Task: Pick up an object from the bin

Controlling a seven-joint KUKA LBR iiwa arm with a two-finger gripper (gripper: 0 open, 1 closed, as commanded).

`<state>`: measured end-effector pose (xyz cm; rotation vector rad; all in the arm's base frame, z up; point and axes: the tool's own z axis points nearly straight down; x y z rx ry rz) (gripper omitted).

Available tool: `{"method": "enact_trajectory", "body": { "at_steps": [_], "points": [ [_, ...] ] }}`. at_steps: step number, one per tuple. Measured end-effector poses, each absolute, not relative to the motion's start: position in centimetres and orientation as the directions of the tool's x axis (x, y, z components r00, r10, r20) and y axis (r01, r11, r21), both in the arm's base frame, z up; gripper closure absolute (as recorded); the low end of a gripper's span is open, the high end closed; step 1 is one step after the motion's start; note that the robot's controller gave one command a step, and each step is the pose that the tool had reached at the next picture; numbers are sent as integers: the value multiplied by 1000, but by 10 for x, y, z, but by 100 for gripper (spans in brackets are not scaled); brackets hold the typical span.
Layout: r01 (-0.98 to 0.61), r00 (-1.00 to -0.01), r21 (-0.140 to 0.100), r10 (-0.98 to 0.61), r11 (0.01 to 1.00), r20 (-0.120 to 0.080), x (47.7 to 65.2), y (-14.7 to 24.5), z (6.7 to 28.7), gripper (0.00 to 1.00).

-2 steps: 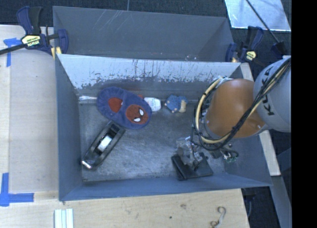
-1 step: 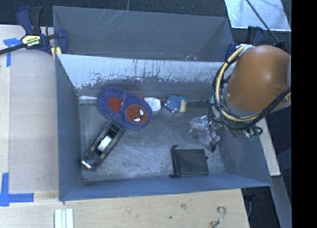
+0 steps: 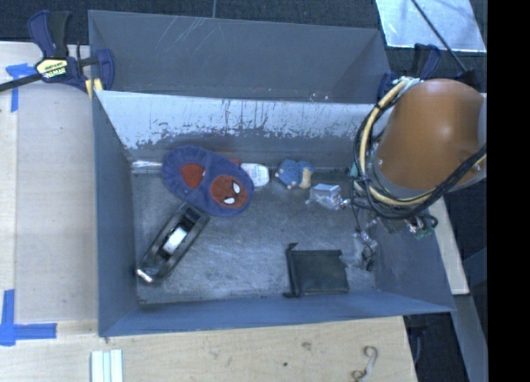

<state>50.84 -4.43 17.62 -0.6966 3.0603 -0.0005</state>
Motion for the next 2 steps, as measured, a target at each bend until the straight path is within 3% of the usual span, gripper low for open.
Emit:
{"method": "enact_trajectory", "body": {
  "at_steps": [1, 2],
  "points": [
    [-496, -868, 3, -496, 868, 3, 507, -35, 66, 0],
    [-497, -868, -2, -497, 868, -4, 510, -35, 70, 100]
  ]
}}
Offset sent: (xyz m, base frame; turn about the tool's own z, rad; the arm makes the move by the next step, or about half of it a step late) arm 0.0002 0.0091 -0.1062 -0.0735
